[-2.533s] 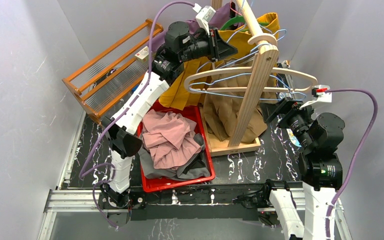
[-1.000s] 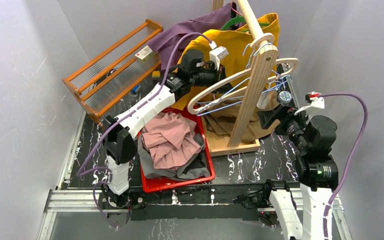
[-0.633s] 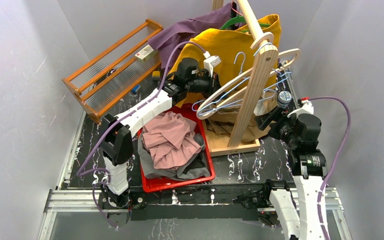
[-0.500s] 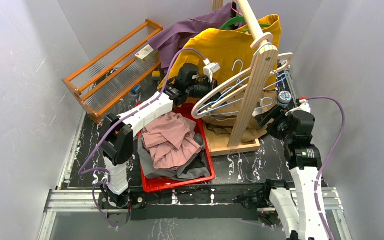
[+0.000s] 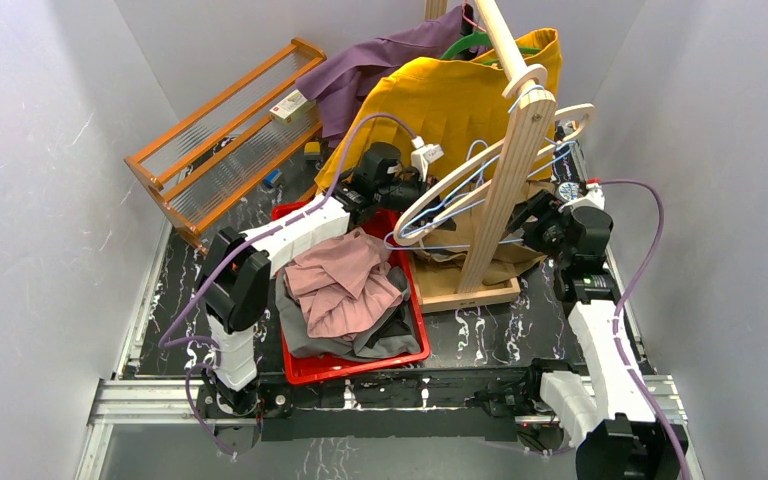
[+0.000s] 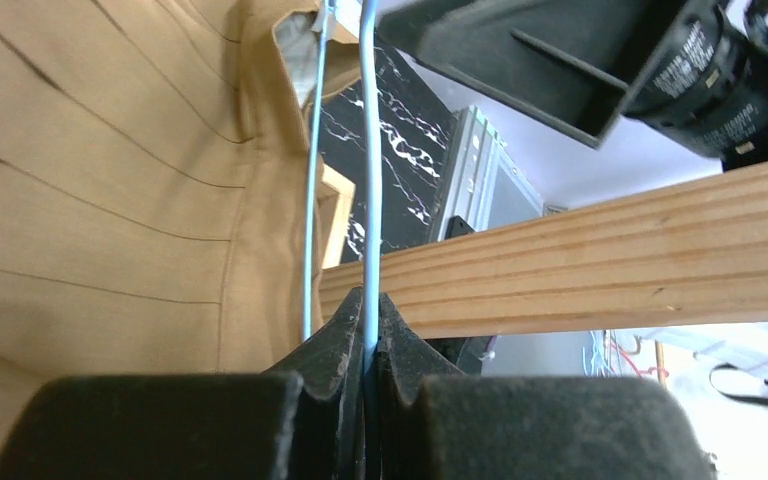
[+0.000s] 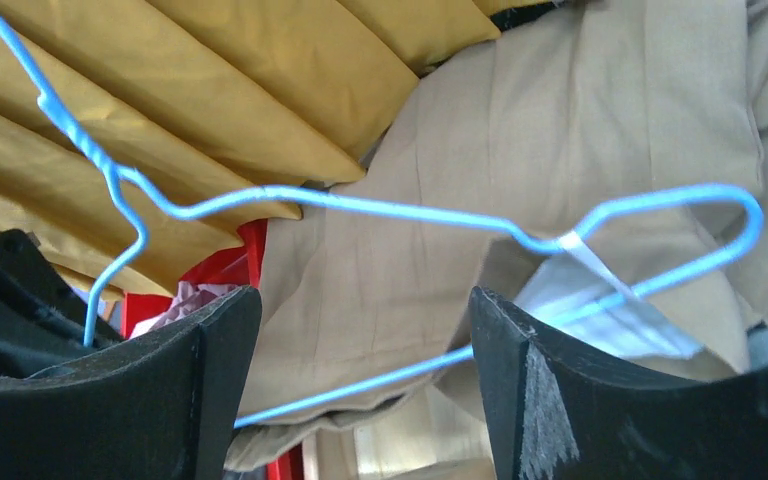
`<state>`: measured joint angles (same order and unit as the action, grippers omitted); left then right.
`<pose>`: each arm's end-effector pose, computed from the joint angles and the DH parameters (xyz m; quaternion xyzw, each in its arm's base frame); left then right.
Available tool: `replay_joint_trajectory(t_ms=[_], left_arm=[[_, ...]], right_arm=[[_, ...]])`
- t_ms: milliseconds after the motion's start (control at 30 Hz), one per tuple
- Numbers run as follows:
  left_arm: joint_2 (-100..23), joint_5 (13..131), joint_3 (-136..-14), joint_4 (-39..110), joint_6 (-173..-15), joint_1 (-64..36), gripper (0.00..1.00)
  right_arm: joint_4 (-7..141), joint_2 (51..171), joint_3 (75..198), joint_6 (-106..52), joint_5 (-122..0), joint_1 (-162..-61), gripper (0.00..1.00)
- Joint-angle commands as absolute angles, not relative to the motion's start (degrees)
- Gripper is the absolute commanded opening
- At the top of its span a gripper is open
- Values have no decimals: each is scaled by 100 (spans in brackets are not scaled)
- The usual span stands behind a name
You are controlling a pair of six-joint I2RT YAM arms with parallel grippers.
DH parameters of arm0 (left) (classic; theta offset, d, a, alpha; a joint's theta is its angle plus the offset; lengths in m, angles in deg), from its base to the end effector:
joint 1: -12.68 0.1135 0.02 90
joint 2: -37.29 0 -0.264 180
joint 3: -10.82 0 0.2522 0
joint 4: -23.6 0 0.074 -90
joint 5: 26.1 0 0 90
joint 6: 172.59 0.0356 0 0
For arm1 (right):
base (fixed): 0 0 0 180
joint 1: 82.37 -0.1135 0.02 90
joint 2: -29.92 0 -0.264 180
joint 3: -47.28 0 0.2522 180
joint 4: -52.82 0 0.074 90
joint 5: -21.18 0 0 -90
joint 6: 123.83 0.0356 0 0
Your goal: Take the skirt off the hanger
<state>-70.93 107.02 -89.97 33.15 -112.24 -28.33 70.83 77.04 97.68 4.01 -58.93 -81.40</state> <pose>0.3223 -0.3125 0.3025 0.2915 0.7222 -0.5610 0.2806 0.1977 0.0028 0.2937 0.2125 0.7616 0.2571 0.5556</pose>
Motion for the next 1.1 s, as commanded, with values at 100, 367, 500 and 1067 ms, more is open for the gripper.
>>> replay_joint_trajectory(t_ms=[100,367,500,1067], left_arm=[[-6965,11089,-9066,3436,-10940,-3243,0],[-7079,11147,-9218,3733,-10696,-3398,0],[-7227,11212,-9367,3894,-10586,-3490,0],[-7194,10458,-9677,4544,-10243,-3528,0]], right_arm=[[5828,8024,10259,-252,-5568,-8162,81],[5564,7760,10152,-456,-5322,-8167,80],[5178,8008,10148,-572,-4263,-8167,80],[6044,7434,10200,-605,-4562,-8167,79]])
